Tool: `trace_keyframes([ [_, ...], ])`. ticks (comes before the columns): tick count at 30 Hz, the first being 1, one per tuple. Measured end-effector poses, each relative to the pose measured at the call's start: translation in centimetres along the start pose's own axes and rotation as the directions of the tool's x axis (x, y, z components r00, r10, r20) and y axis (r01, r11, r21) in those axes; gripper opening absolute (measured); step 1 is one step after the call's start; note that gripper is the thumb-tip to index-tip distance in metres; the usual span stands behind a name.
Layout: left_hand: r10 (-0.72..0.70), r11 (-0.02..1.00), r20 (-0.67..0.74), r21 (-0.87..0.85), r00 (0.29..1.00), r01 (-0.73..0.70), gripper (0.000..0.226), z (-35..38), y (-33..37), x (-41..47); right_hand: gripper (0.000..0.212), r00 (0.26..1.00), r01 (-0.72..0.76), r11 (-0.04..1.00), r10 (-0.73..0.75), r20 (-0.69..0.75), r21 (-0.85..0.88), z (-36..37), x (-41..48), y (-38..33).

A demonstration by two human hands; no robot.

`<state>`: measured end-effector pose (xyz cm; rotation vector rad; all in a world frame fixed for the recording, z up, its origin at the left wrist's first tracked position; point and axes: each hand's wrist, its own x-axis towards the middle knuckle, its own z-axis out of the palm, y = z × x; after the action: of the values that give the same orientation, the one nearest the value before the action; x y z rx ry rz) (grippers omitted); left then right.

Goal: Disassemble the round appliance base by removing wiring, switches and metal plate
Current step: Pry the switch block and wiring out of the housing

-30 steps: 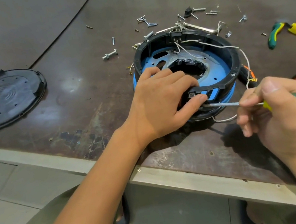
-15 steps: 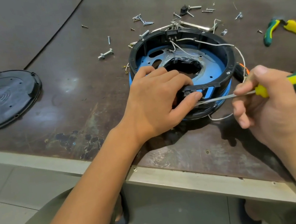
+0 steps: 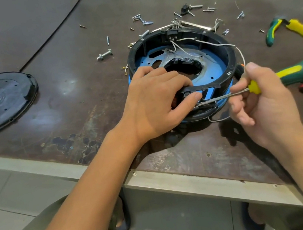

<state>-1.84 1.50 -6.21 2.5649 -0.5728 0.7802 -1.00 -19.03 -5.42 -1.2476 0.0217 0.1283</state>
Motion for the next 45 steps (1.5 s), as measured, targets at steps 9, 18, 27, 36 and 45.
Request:
trace_keyframes([
  [9,0.005,1.000,0.008,-0.008,1.000,-0.005,0.034,-0.2,-0.1,0.0,0.047,0.989,0.142,0.990,-0.141,0.047,-0.010,-0.6,-0.2,-0.5],
  [18,-0.001,1.000,0.015,-0.010,1.000,0.001,0.035,-0.2,-0.1,0.1,0.038,0.941,0.288,0.955,-0.269,0.204,-0.070,-0.8,-0.7,-0.3],
  [27,-0.004,1.000,0.020,-0.016,1.000,0.005,0.037,-0.2,-0.1,0.1,0.053,0.998,-0.015,0.998,0.011,0.062,0.065,-0.8,0.4,-0.6],
  [36,-0.024,1.000,0.032,-0.015,0.999,0.024,0.038,-0.2,0.0,0.2,0.037,0.899,0.389,0.907,-0.335,0.280,-0.163,-1.1,-0.9,-0.3],
  [45,-0.023,1.000,0.010,-0.014,1.000,0.023,0.040,-0.1,0.0,0.2,0.051,0.994,-0.103,0.993,0.100,0.048,0.064,-0.9,0.6,-0.7],
])
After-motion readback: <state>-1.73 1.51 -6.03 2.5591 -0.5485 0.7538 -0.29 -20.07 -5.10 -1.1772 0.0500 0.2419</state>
